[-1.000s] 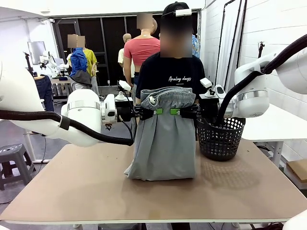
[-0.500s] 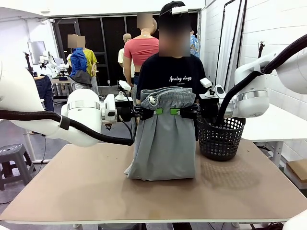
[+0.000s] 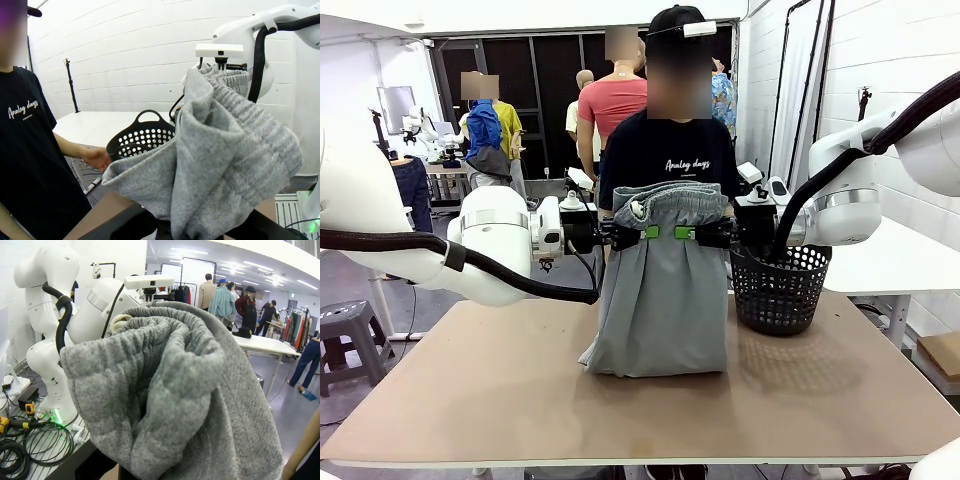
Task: Fold the training pants.
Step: Fold the Training pants in half.
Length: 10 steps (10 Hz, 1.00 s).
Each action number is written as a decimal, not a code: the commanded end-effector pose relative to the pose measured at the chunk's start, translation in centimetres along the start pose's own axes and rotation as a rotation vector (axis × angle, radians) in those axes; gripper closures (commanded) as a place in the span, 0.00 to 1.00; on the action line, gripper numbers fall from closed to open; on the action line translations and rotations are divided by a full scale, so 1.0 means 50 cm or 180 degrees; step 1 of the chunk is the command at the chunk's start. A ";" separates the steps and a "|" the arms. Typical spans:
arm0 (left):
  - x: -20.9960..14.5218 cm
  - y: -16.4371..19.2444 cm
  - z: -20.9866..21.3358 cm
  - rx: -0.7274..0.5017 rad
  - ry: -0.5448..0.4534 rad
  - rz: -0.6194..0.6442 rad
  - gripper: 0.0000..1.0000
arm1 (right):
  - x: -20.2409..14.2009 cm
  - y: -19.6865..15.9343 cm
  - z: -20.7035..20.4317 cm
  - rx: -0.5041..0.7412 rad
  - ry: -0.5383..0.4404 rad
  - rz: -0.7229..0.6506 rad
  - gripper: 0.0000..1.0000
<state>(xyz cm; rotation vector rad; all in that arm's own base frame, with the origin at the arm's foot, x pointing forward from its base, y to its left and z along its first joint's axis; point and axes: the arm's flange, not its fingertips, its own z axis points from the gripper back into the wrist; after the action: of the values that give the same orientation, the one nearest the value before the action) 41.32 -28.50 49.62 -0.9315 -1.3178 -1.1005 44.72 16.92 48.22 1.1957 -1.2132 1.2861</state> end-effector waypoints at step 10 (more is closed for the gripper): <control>0.000 0.000 0.000 0.0000 0.0000 0.0000 1.00 | 0.000 0.000 0.000 0.0000 0.0000 0.0000 1.00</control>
<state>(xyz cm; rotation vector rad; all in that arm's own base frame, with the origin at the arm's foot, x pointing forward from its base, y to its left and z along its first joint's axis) 41.32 -28.49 49.58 -0.9312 -1.3172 -1.1002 44.73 16.91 48.20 1.1953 -1.2127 1.2861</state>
